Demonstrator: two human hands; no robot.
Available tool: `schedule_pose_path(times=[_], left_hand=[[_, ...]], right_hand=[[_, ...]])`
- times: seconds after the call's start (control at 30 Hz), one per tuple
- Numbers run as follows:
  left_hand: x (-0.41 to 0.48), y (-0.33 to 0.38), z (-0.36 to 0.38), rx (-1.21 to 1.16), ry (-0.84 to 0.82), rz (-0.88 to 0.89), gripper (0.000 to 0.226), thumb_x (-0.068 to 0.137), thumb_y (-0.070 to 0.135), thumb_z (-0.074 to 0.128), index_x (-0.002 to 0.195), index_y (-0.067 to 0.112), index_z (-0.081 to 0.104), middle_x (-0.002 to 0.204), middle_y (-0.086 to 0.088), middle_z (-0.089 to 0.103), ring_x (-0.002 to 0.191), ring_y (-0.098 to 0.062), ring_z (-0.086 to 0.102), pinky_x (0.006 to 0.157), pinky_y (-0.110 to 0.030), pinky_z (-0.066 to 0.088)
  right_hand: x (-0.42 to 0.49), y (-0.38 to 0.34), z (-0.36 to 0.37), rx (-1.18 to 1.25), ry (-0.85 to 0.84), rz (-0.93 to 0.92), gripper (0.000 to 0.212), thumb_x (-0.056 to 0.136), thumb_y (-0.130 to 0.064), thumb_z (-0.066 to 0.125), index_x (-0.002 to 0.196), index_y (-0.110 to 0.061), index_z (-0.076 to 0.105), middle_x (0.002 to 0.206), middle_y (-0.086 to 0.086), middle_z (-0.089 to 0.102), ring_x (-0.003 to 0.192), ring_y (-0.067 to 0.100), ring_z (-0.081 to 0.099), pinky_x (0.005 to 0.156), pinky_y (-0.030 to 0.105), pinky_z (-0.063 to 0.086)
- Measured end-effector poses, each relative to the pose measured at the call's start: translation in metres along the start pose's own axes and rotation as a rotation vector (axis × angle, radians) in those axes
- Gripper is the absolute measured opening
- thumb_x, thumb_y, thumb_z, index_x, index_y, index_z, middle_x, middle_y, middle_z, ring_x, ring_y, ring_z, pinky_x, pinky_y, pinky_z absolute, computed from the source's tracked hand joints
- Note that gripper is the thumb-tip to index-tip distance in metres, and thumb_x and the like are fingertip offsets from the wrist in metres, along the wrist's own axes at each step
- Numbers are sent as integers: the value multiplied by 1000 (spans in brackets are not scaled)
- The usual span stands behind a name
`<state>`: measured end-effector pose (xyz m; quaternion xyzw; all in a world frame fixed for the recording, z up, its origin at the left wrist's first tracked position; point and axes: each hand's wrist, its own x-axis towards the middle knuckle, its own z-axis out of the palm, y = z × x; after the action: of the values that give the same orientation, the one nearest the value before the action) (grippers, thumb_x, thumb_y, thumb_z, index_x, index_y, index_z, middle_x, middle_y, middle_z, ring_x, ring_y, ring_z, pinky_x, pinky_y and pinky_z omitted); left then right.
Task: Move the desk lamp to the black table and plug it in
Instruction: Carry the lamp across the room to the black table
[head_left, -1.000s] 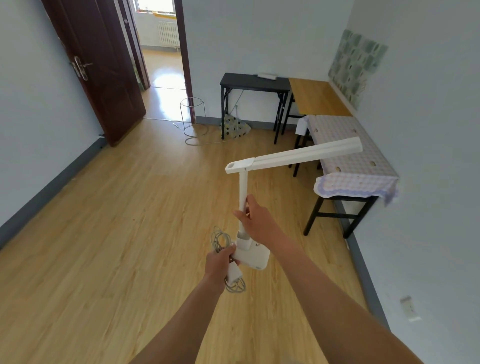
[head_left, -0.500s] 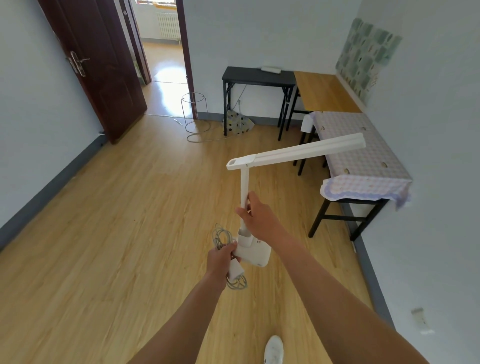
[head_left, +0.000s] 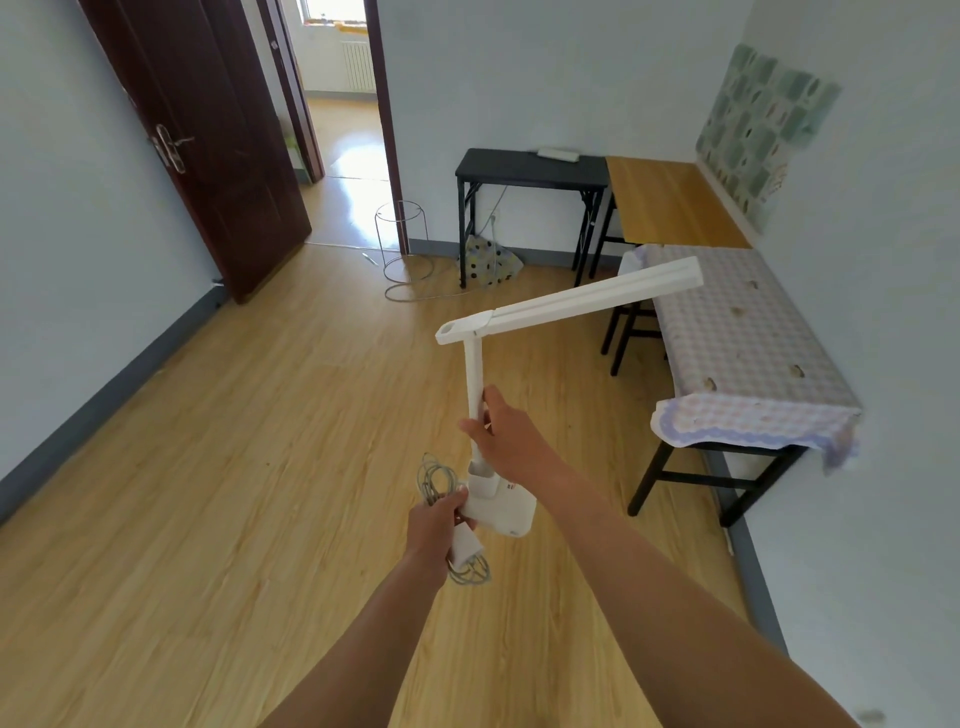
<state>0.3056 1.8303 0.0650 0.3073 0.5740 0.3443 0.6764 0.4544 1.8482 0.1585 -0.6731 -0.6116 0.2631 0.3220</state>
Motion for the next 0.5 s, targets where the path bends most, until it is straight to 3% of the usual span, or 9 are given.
schedule_pose_path(times=[0.5], left_hand=[[48, 18, 72, -30, 81, 3, 19, 89, 17, 76, 85, -1, 71, 61, -13, 66, 55, -26, 61, 60, -36, 50]], right_hand=[[57, 40, -52, 5, -37, -37, 28, 103, -40, 54, 109, -16, 41, 88, 15, 67, 75, 33, 69, 65, 47, 59]])
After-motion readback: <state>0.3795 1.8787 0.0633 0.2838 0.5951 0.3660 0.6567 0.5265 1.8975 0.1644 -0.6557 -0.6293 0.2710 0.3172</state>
